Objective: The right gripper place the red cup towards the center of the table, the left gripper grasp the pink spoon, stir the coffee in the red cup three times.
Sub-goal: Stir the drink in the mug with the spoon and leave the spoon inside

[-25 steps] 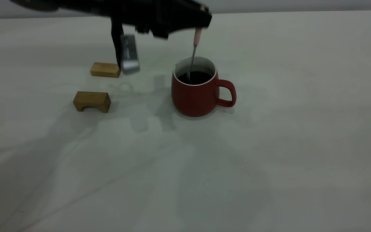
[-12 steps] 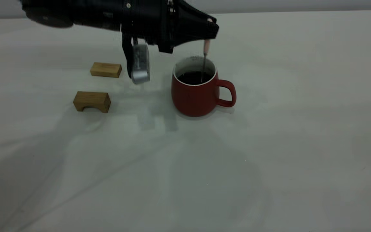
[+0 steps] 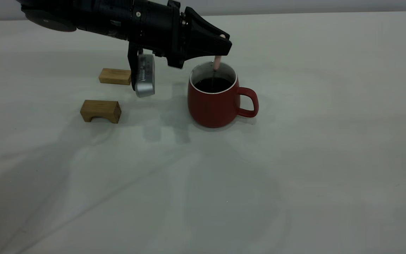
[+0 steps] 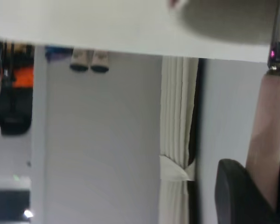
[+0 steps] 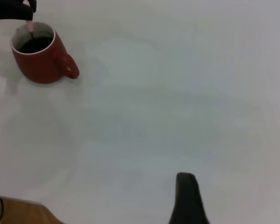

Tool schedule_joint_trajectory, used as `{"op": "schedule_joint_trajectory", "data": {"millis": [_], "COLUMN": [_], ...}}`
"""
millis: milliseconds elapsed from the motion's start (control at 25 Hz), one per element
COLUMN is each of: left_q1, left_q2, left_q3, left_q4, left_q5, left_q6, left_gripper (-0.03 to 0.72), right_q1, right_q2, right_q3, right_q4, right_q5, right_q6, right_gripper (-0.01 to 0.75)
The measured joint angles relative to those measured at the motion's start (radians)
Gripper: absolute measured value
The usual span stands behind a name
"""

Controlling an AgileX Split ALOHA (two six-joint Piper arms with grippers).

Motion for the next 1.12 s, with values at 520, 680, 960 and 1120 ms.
{"op": "schedule_joint_trajectory", "data": {"millis": [520,680,960,1120], "left_q1": [-0.004,0.017,0.036,0.021], "left_q2": [0.016,0.016,0.021,0.029], "left_q3": [-0.001,-0.002,-0.002,-0.002], "left_q4": [0.011,0.057,-0.026,-0.05], "left_q5": [0.137,0.119,0.049,0.107], "left_q6": [-0.177,-0.169,0.117,0.078], "left_gripper": [0.176,0.176,0.176,0.176], "right_q1": [0.0,0.0,0.0,0.0], "right_q2": [0.0,0.0,0.0,0.0], "right_q3": [0.0,0.0,0.0,0.0], "right_q4": [0.0,0.0,0.0,0.0], "right_q5": [0.0,0.0,0.0,0.0], "right_q6": [0.0,0.0,0.0,0.0], "right_gripper": [0.586,0.586,0.586,0.586]}}
